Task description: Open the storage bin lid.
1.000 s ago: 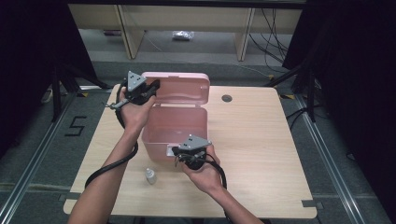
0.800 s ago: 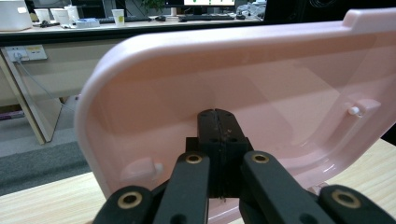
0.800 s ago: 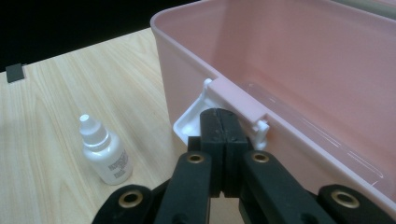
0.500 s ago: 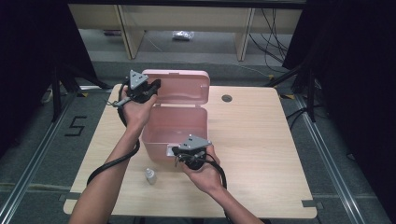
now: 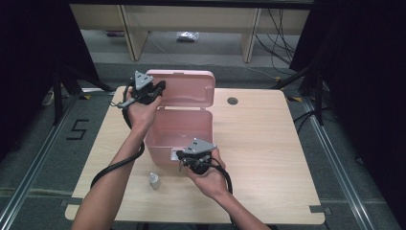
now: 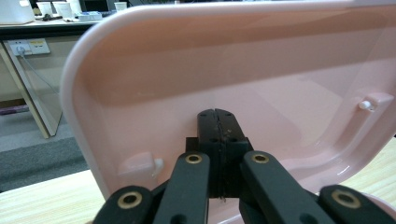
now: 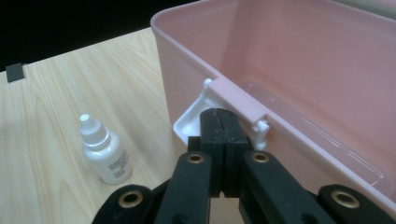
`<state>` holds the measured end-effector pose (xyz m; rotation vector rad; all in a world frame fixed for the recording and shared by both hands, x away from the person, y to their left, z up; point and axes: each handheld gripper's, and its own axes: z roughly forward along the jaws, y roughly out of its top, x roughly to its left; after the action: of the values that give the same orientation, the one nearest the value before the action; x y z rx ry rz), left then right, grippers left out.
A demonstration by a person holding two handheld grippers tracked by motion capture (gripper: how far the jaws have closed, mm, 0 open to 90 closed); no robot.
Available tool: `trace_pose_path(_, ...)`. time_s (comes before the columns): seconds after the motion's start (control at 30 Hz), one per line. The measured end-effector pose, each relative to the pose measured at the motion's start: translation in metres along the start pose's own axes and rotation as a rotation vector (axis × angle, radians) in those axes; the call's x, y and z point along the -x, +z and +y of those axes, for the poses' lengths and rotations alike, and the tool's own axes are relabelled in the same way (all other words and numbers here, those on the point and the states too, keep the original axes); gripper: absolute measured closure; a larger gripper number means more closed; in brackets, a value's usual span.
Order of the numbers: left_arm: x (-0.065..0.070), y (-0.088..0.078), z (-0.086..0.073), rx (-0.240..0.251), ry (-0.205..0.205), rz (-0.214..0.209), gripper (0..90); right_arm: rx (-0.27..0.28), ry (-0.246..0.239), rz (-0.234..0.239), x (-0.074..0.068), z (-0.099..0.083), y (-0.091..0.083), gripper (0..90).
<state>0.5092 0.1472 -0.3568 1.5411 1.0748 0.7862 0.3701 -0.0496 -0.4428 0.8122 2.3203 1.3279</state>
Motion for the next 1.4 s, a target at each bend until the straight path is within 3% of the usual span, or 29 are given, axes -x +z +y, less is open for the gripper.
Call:
trace_pose_path(1.03, -0.006, 0.015, -0.008, -0.053, -0.002, 0.022, 90.0, -0.022, -0.018, 0.01, 0.001, 0.001, -0.001, 90.0)
trace_pose_path(1.07, -0.006, 0.015, -0.008, -0.054, -0.001, 0.022, 90.0, -0.025, -0.001, 0.01, 0.0, 0.001, -0.002, 90.0)
trace_pose_path(1.4, -0.005, 0.02, -0.01, -0.07, 0.002, 0.025, 90.0, -0.02, -0.027, 0.005, 0.001, 0.001, -0.002, 90.0)
